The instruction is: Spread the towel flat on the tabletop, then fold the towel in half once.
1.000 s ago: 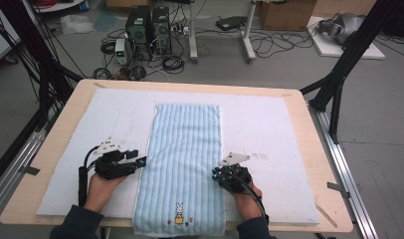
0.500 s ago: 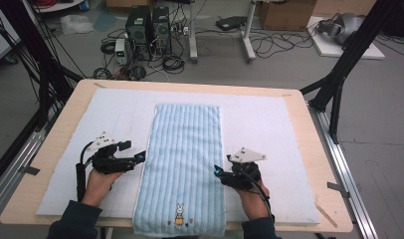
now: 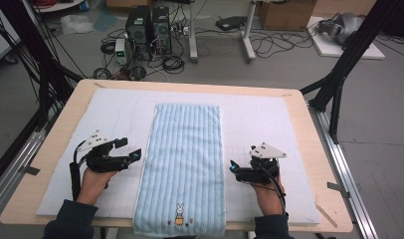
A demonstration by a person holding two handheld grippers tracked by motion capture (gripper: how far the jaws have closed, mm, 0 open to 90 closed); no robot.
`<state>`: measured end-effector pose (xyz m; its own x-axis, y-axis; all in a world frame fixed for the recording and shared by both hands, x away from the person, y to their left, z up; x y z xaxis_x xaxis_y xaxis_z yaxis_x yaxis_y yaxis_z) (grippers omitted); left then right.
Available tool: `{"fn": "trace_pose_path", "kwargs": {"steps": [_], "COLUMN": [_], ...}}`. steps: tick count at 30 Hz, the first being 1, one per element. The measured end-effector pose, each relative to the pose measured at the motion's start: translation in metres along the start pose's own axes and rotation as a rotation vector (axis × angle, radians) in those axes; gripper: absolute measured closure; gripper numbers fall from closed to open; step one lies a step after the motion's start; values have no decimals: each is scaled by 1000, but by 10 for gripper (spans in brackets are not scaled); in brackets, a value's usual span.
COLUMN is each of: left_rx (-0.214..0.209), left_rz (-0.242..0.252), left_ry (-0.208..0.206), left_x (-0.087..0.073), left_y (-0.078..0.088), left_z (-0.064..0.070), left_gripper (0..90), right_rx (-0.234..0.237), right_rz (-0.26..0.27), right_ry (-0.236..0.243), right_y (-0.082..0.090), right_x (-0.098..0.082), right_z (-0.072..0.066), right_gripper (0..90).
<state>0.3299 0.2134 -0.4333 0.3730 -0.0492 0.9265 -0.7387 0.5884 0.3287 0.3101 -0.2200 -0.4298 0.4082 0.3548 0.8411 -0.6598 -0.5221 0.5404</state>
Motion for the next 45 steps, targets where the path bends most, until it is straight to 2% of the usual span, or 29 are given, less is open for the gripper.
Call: {"fn": "trace_pose_path", "kwargs": {"steps": [9,12,17,20,23,26,32,34,37,40,42,45], "left_rx": [-3,3,-16,-18,-38,-37,-3,1,13,35,81,107], "left_rz": [-7,4,7,16,17,17,-50,-57,-71,-133,-193,-216], "left_ry": [-10,4,19,28,30,34,56,37,40,20,23,27], "left_x": [-1,-1,1,9,21,34,54,59,64,66,67,67], "left_y": [1,2,-1,-8,-16,-24,-43,-48,-58,-72,-82,-95], "left_z": [0,-1,-4,-7,-10,-14,-27,-29,-32,-34,-34,-36], "left_gripper": [196,182,180,181,184,184,185,204,215,219,274,301], "right_rx": [15,20,25,28,31,37,52,56,59,66,69,73], "right_rz": [34,33,30,26,22,16,21,16,12,12,8,3], "right_ry": [-35,-45,-50,-48,-49,-48,-52,-52,-48,-52,-55,-57], "right_y": [1,0,0,-1,-1,-2,-3,-4,-5,-5,-6,-7], "right_x": [2,2,1,0,-1,-1,0,-1,-1,-1,-1,-2], "right_z": [-1,1,3,2,2,1,-1,-2,-3,-5,-5,-5], "right_gripper": [108,108,108,108,108,108,108,108,108,108,108,108]}}
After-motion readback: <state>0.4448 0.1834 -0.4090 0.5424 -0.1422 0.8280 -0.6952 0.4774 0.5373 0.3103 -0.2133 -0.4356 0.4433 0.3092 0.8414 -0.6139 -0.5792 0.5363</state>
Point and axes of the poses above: each handheld gripper's, and its own axes: y roughly backward along the jaws, x roughly out of its top, z roughly to its right, the point moved 3 cm from there along -y, roughly forward along the jaws, and after that the axes turned 7 degrees about x, right-handed, at the moved point
